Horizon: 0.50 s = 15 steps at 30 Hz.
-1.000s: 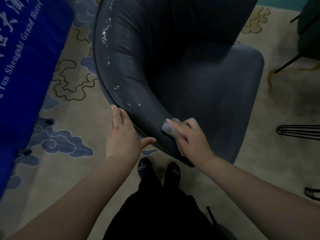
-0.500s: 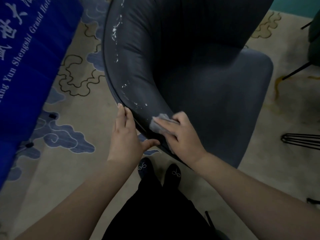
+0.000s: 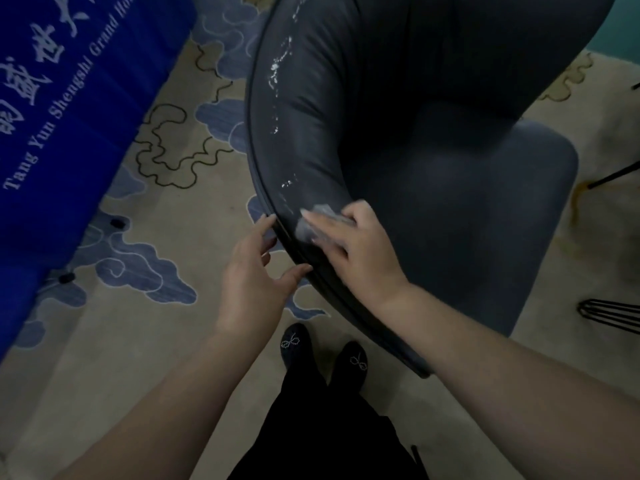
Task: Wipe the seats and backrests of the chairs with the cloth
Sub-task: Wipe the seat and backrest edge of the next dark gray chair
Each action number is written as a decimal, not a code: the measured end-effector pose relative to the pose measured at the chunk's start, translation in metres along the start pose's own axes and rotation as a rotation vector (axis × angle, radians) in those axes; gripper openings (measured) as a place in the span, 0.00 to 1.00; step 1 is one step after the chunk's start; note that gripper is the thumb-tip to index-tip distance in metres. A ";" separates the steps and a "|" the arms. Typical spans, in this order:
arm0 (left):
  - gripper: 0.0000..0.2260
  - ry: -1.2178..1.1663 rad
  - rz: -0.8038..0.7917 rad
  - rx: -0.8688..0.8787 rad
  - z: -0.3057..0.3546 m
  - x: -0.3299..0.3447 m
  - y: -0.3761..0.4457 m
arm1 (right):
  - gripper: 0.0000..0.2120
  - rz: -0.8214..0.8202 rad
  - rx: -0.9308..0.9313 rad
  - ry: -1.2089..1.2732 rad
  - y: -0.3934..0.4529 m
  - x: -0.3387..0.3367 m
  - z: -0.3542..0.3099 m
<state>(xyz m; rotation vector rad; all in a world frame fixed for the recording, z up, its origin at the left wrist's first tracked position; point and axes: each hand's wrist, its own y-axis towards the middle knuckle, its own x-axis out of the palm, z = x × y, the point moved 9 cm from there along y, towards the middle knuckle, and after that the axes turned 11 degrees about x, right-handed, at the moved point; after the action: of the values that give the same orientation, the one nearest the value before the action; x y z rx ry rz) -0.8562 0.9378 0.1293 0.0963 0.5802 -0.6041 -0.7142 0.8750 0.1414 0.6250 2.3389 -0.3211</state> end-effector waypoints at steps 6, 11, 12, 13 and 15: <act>0.45 -0.171 -0.166 -0.137 -0.019 0.015 0.012 | 0.22 0.023 0.018 0.065 0.016 0.000 0.002; 0.40 -0.300 -0.205 -0.173 -0.021 0.020 0.019 | 0.22 0.032 -0.030 0.040 -0.014 -0.006 0.009; 0.41 -0.316 -0.202 -0.182 -0.022 0.020 0.020 | 0.22 0.019 -0.040 0.017 0.002 -0.002 0.004; 0.43 -0.329 -0.200 -0.192 -0.023 0.020 0.021 | 0.21 0.001 -0.055 0.000 0.023 0.004 -0.002; 0.46 -0.347 -0.199 -0.210 -0.025 0.020 0.023 | 0.20 -0.036 -0.069 0.013 0.063 0.012 -0.012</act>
<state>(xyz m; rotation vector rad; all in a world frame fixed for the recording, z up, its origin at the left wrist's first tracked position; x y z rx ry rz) -0.8418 0.9524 0.0960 -0.2626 0.3142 -0.7305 -0.6960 0.9375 0.1383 0.5538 2.3656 -0.2516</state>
